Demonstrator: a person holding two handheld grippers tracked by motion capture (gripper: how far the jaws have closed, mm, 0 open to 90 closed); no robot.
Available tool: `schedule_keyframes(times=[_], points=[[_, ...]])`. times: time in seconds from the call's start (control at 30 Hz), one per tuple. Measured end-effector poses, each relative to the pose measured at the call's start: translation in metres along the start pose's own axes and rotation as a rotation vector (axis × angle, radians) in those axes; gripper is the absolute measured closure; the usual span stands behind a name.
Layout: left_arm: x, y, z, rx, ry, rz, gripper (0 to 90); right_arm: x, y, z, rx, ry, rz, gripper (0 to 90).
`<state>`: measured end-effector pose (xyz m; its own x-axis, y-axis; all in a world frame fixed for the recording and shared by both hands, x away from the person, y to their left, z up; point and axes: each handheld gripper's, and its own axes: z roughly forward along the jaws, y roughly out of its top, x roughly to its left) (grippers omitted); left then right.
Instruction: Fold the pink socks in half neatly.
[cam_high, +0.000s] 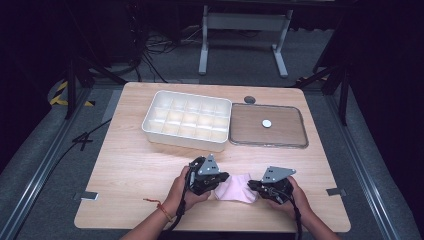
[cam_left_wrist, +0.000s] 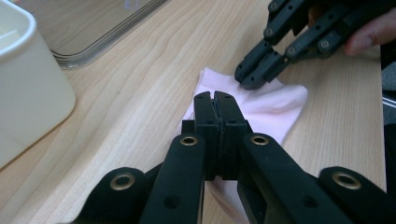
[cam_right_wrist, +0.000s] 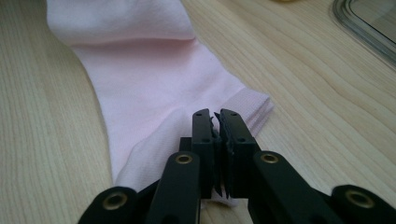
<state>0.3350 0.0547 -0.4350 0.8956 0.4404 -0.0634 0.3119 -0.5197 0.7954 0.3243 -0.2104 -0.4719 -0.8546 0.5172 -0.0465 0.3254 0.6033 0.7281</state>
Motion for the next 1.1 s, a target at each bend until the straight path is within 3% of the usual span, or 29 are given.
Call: schedule_keyframes(times=[0.4, 0.53, 0.67, 0.73, 0.9, 1.1], points=[[-0.002, 0.010, 0.009, 0.022, 0.020, 0.014, 89.5, 0.004, 0.005, 0.006, -0.020, 0.019, 0.004, 83.0], [-0.007, 0.016, 0.017, 0.042, 0.032, 0.021, 89.5, 0.002, 0.007, -0.004, -0.039, 0.005, -0.001, 81.9], [-0.010, 0.019, 0.021, 0.052, 0.038, 0.026, 89.5, -0.008, 0.002, -0.016, -0.064, -0.008, 0.047, 82.7], [-0.011, 0.021, 0.025, 0.060, 0.038, 0.033, 89.5, -0.013, -0.003, -0.016, -0.049, -0.010, 0.060, 82.9], [-0.015, 0.025, 0.035, 0.072, 0.041, 0.026, 89.5, -0.009, -0.002, -0.007, -0.003, -0.005, 0.028, 83.6], [-0.019, 0.027, 0.048, 0.091, 0.049, 0.026, 89.4, -0.007, 0.000, -0.001, 0.007, -0.004, 0.010, 84.3]])
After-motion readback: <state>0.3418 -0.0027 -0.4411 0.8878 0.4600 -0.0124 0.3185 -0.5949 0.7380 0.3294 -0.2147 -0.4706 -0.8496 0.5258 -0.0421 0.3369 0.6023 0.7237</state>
